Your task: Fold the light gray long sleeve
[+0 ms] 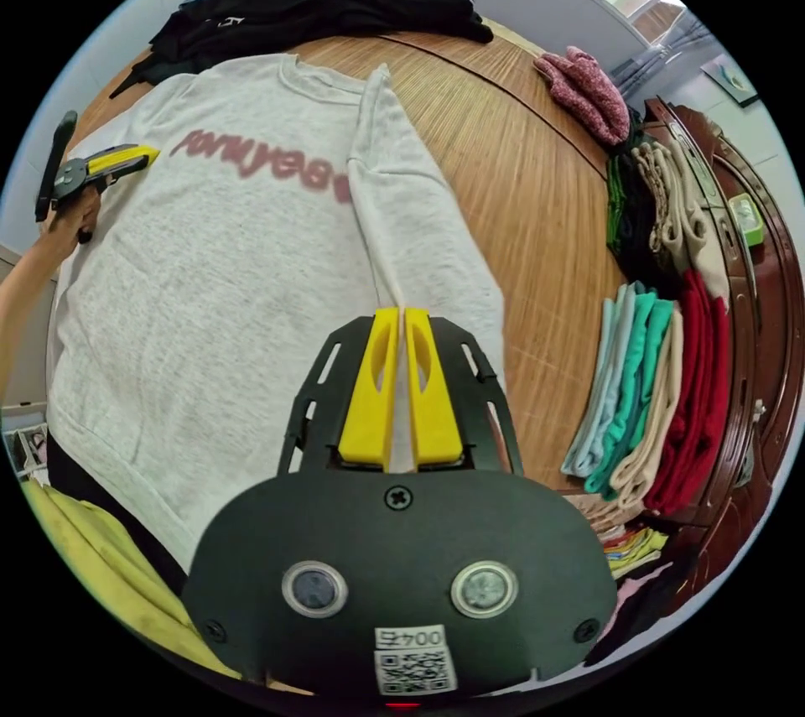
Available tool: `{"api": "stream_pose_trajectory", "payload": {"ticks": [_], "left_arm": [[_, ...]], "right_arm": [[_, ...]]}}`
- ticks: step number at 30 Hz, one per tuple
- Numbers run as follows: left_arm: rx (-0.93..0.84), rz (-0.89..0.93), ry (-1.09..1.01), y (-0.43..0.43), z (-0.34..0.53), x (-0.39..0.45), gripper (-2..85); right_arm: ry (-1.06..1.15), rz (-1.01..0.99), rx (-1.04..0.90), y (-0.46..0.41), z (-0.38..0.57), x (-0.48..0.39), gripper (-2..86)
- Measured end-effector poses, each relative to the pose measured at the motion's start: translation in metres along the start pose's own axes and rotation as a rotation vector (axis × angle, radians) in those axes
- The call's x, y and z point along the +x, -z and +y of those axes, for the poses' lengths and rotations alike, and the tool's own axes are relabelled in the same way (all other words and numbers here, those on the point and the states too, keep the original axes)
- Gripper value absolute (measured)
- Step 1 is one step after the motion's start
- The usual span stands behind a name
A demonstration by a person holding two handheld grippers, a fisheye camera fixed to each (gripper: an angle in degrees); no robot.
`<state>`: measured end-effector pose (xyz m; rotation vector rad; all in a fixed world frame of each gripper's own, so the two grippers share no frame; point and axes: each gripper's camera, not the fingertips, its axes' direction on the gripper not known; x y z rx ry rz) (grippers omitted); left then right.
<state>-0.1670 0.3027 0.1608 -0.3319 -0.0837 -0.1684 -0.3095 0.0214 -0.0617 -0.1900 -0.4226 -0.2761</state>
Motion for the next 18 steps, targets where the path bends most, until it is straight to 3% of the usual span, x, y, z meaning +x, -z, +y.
{"api": "stream_pose_trajectory", "payload": {"ticks": [9, 15, 18], "left_arm": [[0.001, 0.012, 0.005, 0.016, -0.014, -0.009, 0.3], [-0.003, -0.108, -0.049, 0.027, -0.022, 0.012, 0.3], [-0.004, -0.079, -0.035, 0.031, -0.025, 0.004, 0.3]], "right_arm": [[-0.105, 0.177, -0.084, -0.003, -0.059, 0.137, 1.6], [-0.330, -0.094, -0.239, -0.078, -0.076, 0.215, 10.1], [-0.427, -0.214, -0.174, -0.070, -0.062, 0.238, 12.8]]}}
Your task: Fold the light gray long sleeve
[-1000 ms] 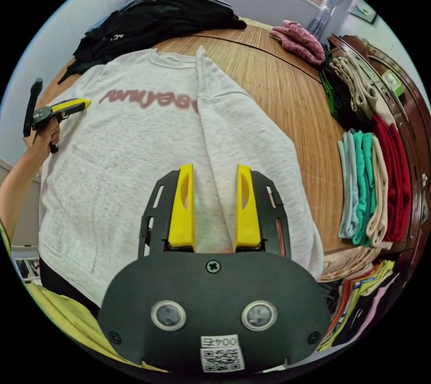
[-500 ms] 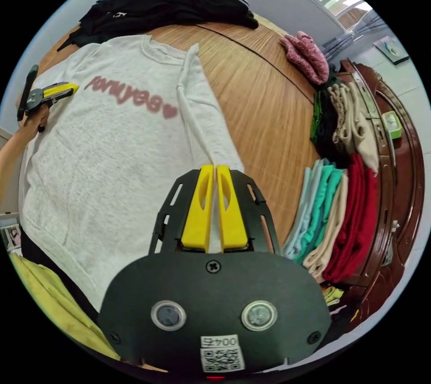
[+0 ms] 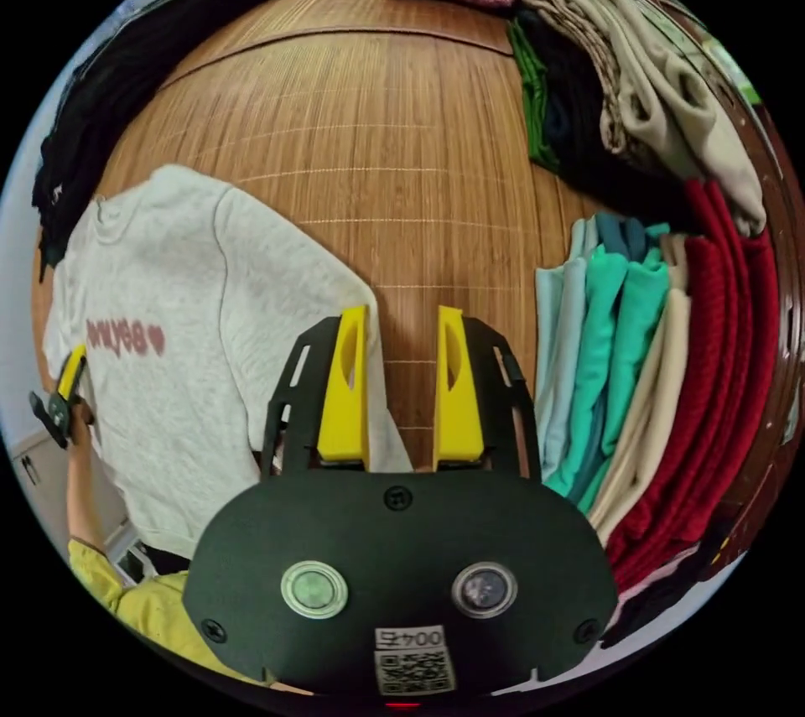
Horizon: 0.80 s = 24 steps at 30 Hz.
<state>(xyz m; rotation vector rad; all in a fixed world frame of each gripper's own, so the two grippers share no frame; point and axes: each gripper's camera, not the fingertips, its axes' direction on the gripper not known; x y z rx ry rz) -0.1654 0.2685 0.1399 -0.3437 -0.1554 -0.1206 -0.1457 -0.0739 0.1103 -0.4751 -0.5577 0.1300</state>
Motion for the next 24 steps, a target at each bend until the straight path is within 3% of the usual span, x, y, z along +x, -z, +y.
{"api": "stream_pose_trajectory", "payload": {"ticks": [5, 8, 15, 19, 21, 24], "left_arm": [[0.000, 0.014, 0.007, 0.006, -0.003, -0.006, 0.3], [-0.001, -0.007, -0.003, 0.010, -0.004, -0.004, 0.3], [-0.004, -0.011, -0.005, 0.017, -0.006, -0.008, 0.3], [-0.005, -0.018, -0.008, 0.019, -0.006, -0.009, 0.2], [-0.005, -0.020, -0.008, 0.020, -0.005, -0.010, 0.2], [-0.005, -0.020, -0.008, 0.022, -0.004, -0.012, 0.2]], "right_arm": [[-0.033, -0.221, 0.221, 0.056, 0.072, 0.039, 13.3], [-0.012, -0.245, 0.266, 0.066, 0.146, 0.047, 12.6], [-0.023, -0.127, 0.218, 0.008, 0.298, 0.017, 15.8], [0.000, -0.009, 0.195, -0.017, 0.299, -0.008, 17.4], [0.056, 0.057, 0.190, -0.020, 0.288, -0.016, 15.9], [0.086, 0.114, 0.208, 0.006, 0.275, -0.010, 4.5]]}}
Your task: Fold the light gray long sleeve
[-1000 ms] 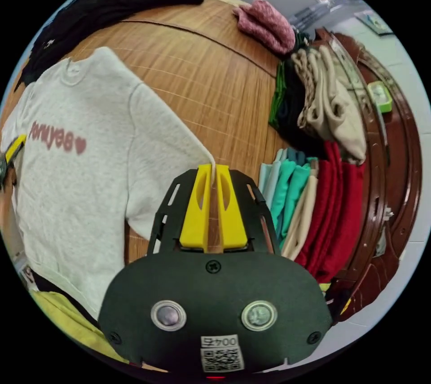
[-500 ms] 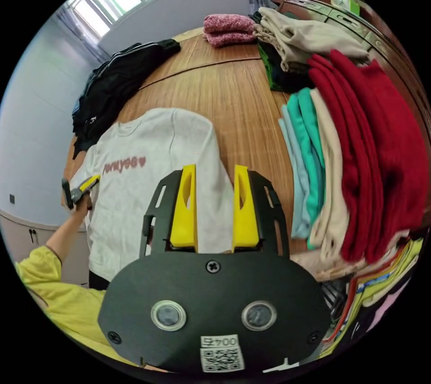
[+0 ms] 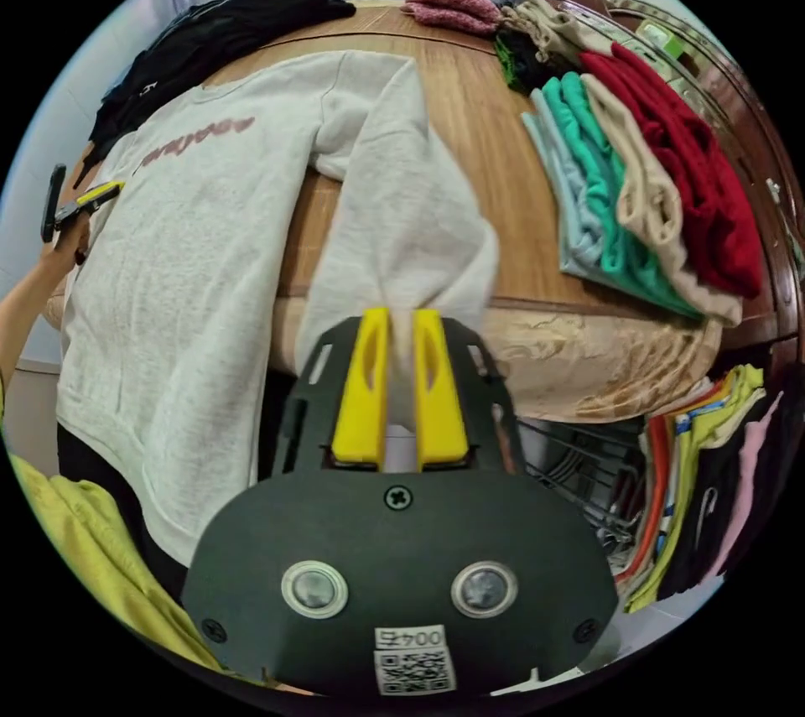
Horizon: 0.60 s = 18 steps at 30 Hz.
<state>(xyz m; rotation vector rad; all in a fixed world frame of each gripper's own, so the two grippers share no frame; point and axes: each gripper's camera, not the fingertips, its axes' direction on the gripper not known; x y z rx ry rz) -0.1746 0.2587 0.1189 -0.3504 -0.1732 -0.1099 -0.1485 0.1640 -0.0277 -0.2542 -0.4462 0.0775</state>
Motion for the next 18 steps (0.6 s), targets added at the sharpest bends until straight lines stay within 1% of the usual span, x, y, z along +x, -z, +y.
{"api": "stream_pose_trajectory", "payload": {"ticks": [2, 4, 6, 7, 10, 12, 14, 16, 18], "left_arm": [[0.000, -0.006, -0.003, 0.000, 0.001, 0.000, 0.2], [0.000, -0.013, -0.006, 0.001, 0.002, 0.000, 0.2], [-0.001, -0.016, -0.007, 0.001, 0.003, -0.001, 0.2], [0.000, -0.015, -0.006, 0.001, 0.003, -0.001, 0.2], [-0.001, -0.007, -0.003, 0.001, 0.005, -0.005, 0.2], [-0.001, -0.011, -0.004, 0.000, 0.007, -0.005, 0.2], [-0.002, -0.018, -0.007, 0.000, 0.008, -0.005, 0.2], [-0.002, -0.021, -0.008, -0.001, 0.009, -0.006, 0.2], [-0.002, -0.018, -0.007, -0.002, 0.011, -0.008, 0.2]], "right_arm": [[-0.001, 0.041, 0.033, 0.020, -0.015, 0.013, 3.5], [-0.009, 0.124, 0.059, 0.038, -0.036, 0.030, 3.2], [-0.042, 0.252, 0.094, 0.054, -0.075, 0.056, 3.4], [-0.049, 0.269, 0.086, 0.054, -0.086, 0.063, 3.4], [-0.040, 0.291, -0.062, 0.017, -0.142, 0.087, 3.7], [-0.017, 0.290, -0.258, -0.042, -0.167, 0.093, 4.3], [-0.008, 0.314, -0.322, -0.064, -0.174, 0.094, 4.8], [-0.077, 0.286, -0.264, -0.050, -0.178, 0.100, 5.5], [-0.177, 0.247, -0.098, -0.012, -0.171, 0.110, 8.3]]}}
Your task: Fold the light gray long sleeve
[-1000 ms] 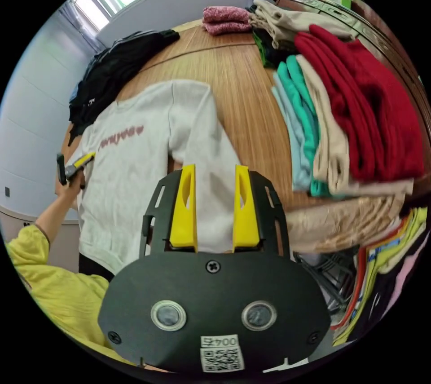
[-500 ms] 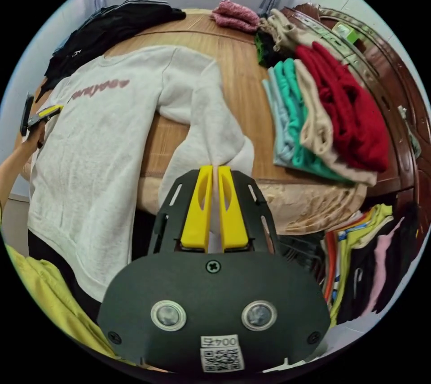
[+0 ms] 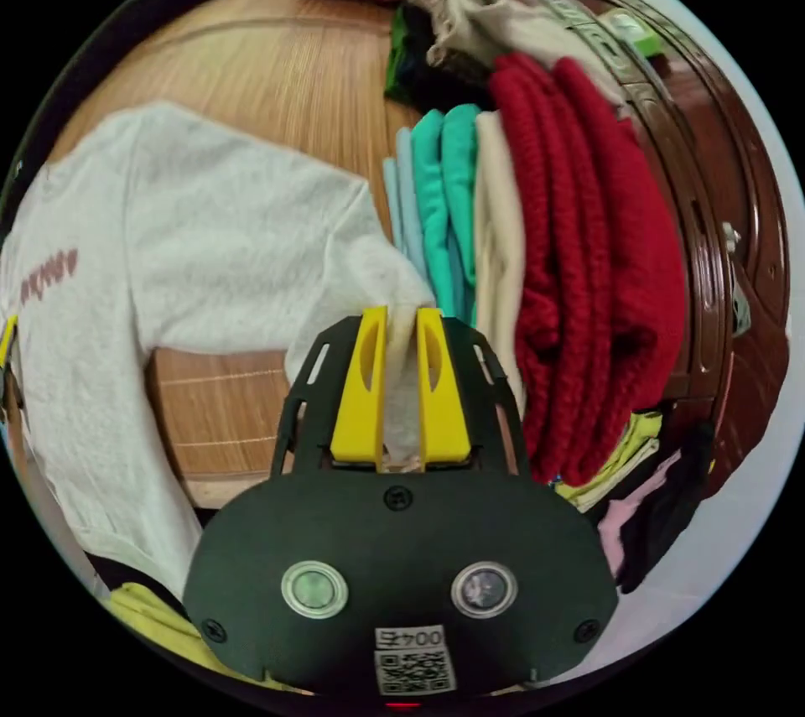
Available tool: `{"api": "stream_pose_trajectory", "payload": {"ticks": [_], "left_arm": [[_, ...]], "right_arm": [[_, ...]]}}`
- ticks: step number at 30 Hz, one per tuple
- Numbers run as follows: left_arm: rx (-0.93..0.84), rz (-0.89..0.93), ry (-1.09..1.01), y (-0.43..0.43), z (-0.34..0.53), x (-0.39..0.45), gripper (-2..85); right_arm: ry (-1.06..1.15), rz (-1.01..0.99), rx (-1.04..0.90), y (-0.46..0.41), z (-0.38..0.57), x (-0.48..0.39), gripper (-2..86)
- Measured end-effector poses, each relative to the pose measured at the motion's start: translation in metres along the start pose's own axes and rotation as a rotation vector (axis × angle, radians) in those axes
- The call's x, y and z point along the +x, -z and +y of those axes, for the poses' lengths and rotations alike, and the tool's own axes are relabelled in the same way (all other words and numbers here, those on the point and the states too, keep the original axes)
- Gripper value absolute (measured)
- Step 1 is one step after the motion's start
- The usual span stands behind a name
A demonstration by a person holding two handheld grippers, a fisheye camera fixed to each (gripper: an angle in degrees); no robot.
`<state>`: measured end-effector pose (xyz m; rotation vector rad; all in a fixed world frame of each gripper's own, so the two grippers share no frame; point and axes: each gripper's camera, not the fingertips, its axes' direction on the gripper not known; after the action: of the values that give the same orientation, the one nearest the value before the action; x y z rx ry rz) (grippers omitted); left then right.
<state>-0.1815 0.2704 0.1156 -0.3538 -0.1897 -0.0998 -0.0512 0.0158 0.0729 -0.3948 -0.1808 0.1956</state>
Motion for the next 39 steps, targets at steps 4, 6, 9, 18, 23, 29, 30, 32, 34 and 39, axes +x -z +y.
{"api": "stream_pose_trajectory", "payload": {"ticks": [4, 6, 9, 18, 23, 29, 30, 32, 34, 39], "left_arm": [[-0.001, 0.026, 0.012, -0.003, 0.003, -0.008, 0.2], [-0.001, 0.037, 0.017, -0.004, 0.005, -0.011, 0.2], [-0.001, 0.024, 0.011, -0.006, 0.006, -0.011, 0.2], [-0.001, 0.034, 0.016, -0.014, 0.012, -0.020, 0.2], [-0.001, 0.012, 0.006, -0.019, 0.012, -0.020, 0.2], [-0.003, 0.007, 0.004, -0.025, 0.012, -0.025, 0.3], [-0.003, 0.010, 0.006, -0.027, 0.012, -0.026, 0.3], [-0.002, 0.008, 0.005, -0.029, 0.012, -0.028, 0.3], [-0.003, 0.005, 0.004, -0.031, 0.012, -0.029, 0.3], [-0.001, 0.038, 0.019, -0.039, 0.010, -0.042, 0.3]], "right_arm": [[-0.178, 0.000, 0.232, 0.040, 0.022, 0.028, 9.1], [-0.149, -0.135, 0.356, 0.052, 0.033, 0.023, 7.4], [0.081, -0.387, 0.215, 0.025, 0.017, -0.025, 5.7], [0.105, -0.497, -0.093, -0.082, -0.002, -0.056, 7.2], [0.135, -0.557, 0.013, -0.052, 0.006, -0.055, 9.0], [0.302, -0.580, -0.101, -0.075, 0.020, -0.119, 9.9], [0.311, -0.496, -0.083, -0.080, 0.025, -0.126, 9.9], [0.330, -0.424, -0.053, -0.082, 0.031, -0.130, 9.0], [0.337, -0.404, -0.062, -0.085, 0.031, -0.129, 9.0], [0.298, -0.437, -0.084, -0.102, 0.029, -0.103, 8.7]]}}
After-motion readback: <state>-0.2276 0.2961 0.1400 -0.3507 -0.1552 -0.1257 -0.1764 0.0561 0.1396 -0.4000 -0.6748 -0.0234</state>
